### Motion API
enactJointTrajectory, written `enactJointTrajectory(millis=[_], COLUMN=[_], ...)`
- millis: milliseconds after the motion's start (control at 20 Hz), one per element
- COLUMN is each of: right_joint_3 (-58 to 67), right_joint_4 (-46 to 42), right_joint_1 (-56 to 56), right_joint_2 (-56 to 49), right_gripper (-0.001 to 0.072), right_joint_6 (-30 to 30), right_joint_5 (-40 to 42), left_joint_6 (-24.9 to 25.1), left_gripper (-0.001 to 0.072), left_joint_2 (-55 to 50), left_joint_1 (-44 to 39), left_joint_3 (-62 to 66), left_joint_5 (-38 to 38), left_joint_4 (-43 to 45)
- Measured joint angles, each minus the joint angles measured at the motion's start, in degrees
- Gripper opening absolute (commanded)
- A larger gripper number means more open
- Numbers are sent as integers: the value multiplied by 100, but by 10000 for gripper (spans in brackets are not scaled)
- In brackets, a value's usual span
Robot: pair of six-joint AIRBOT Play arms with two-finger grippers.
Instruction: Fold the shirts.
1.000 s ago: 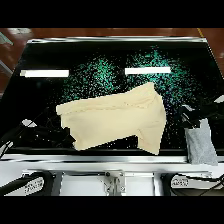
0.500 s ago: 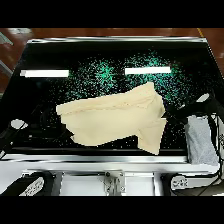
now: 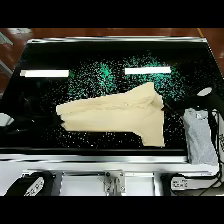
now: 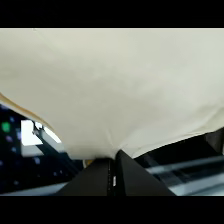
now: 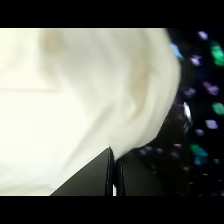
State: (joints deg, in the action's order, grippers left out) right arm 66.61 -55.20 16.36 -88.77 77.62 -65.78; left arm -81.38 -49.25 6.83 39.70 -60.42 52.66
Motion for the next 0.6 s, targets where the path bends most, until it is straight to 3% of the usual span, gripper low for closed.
enactJointTrajectory(millis=[200, 300, 600], right_joint_3=[1405, 2210, 3740], right_joint_4=[199, 138, -1134], right_joint_1=[-9, -7, -4], right_joint_2=[1200, 1934, 3797], right_gripper=[59, 59, 59], right_joint_6=[-654, -789, 26], right_joint_5=[-146, 168, 874], left_joint_6=[-391, -470, -516], left_gripper=[36, 36, 35], left_joint_2=[470, 586, 824], left_joint_1=[-2, -2, -2], left_joint_3=[2210, 3456, 5978], left_joint_5=[190, 313, 501], left_joint_4=[1132, 1515, 2065])
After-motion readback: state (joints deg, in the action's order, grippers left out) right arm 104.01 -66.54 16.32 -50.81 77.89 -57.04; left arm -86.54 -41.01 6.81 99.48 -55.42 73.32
